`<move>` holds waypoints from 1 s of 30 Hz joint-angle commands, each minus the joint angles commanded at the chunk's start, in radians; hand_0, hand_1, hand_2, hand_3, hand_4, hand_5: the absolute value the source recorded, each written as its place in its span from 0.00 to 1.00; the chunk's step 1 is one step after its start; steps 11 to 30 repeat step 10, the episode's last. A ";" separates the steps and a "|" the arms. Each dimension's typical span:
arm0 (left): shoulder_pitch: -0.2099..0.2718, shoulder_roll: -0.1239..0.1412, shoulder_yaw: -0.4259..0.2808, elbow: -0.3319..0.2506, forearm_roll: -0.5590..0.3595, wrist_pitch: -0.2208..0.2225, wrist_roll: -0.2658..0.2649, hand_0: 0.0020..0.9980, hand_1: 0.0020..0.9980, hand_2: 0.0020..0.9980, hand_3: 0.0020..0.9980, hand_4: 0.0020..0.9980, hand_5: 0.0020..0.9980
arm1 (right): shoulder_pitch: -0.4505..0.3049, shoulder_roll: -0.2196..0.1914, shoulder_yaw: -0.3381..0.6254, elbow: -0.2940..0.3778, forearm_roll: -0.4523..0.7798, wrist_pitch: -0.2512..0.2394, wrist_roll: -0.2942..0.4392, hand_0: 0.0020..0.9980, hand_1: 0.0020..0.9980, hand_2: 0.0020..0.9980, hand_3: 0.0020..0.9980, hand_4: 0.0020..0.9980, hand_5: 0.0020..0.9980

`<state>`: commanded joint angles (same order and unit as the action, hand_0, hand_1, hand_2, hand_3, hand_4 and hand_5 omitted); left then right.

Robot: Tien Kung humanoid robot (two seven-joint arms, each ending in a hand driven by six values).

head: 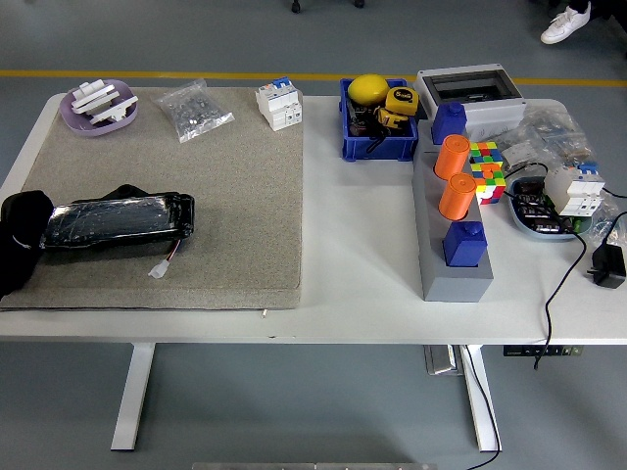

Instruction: Pick the rag up,wipe the panel,place it on the desk

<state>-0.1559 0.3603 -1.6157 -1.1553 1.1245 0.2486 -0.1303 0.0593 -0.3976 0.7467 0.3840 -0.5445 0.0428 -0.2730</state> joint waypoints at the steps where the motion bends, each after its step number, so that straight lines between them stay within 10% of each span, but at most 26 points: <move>1: 0.000 0.000 0.000 0.000 0.000 -0.001 -0.001 0.31 0.53 0.57 0.58 0.79 0.29 | 0.000 0.000 0.000 0.000 0.000 0.000 0.000 0.69 0.65 0.70 0.66 1.00 0.49; 30: -0.001 0.001 0.005 -0.001 -0.002 -0.004 -0.006 0.32 0.53 0.57 0.58 0.79 0.28 | 0.002 -0.005 -0.019 -0.002 0.010 0.003 -0.002 0.69 0.65 0.70 0.66 1.00 0.49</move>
